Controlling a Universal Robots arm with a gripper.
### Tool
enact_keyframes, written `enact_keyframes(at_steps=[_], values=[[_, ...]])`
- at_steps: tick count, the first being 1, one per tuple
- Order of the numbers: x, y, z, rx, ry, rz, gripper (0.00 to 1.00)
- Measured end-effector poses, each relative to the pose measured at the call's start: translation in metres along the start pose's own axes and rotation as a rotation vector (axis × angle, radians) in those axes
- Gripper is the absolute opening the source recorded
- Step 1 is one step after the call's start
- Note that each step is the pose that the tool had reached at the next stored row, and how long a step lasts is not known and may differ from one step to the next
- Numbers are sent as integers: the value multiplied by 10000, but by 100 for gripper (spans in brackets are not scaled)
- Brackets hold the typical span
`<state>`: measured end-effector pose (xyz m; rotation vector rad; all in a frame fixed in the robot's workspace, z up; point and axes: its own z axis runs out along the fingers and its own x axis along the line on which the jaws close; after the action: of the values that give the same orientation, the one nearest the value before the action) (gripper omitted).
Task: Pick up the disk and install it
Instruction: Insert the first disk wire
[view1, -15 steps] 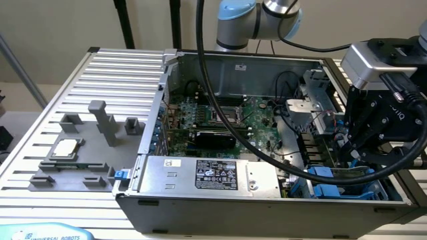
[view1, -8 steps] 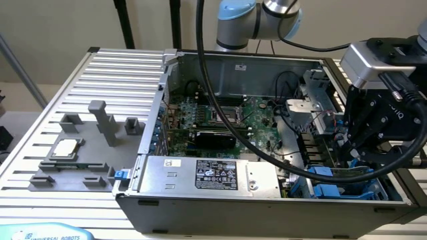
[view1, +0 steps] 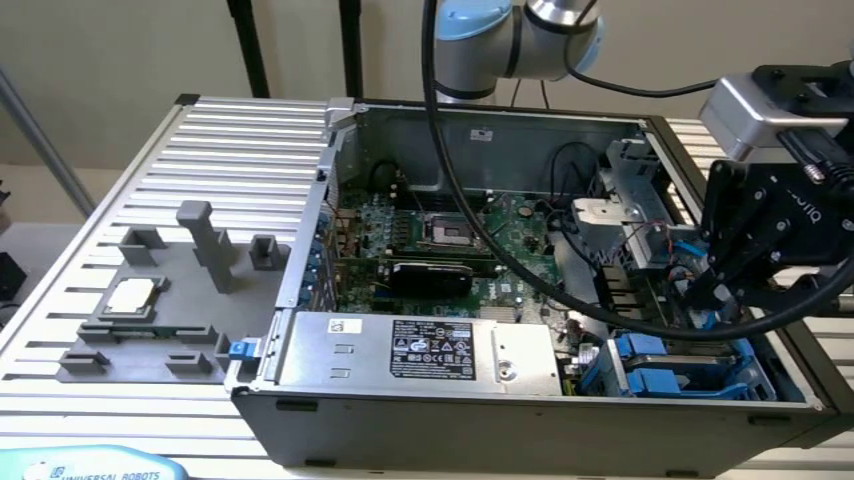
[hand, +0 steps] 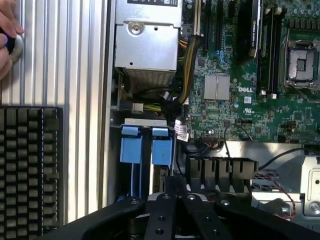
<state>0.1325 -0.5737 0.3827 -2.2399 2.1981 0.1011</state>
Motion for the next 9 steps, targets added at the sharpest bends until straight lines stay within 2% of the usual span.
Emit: enact_keyframes(at_steps=[9], values=[[-105,-293,-9,0,0,1,11]])
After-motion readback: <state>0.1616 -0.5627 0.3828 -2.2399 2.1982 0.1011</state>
